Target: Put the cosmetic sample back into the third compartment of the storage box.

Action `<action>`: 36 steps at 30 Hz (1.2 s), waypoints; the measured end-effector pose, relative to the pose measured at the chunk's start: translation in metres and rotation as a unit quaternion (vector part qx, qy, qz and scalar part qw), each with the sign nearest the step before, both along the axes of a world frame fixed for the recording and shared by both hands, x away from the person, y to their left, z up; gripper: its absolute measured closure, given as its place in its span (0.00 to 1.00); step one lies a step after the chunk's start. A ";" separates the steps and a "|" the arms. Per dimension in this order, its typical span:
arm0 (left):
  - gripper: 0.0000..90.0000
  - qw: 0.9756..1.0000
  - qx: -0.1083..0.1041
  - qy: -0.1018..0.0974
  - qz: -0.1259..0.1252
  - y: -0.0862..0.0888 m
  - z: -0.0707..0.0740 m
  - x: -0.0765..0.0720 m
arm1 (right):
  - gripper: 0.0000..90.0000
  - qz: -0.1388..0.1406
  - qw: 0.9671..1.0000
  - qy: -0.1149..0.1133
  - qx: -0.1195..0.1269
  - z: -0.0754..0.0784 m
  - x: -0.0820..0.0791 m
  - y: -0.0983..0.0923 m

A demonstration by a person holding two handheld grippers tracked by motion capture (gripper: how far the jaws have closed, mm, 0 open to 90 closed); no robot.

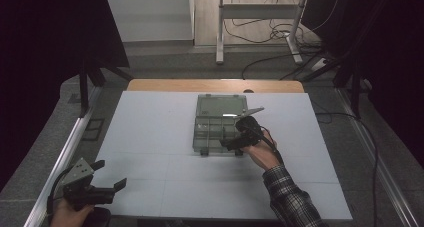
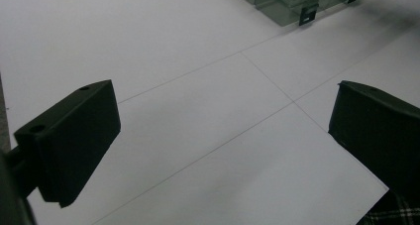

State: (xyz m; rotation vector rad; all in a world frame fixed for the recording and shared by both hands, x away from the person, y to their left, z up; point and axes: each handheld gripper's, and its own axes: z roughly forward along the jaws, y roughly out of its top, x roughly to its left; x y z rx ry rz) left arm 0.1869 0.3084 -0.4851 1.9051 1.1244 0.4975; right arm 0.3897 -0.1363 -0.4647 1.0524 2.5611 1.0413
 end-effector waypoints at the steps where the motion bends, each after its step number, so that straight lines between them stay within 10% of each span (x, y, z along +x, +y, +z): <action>1: 0.00 1.000 0.000 0.000 0.000 0.000 0.000 0.000 | 0.04 0.001 1.000 0.001 -0.001 0.000 -0.001 0.000; 36: 0.03 1.000 0.008 0.006 0.016 -0.001 0.000 0.001 | 0.02 0.020 0.999 -0.030 0.010 0.000 -0.044 -0.012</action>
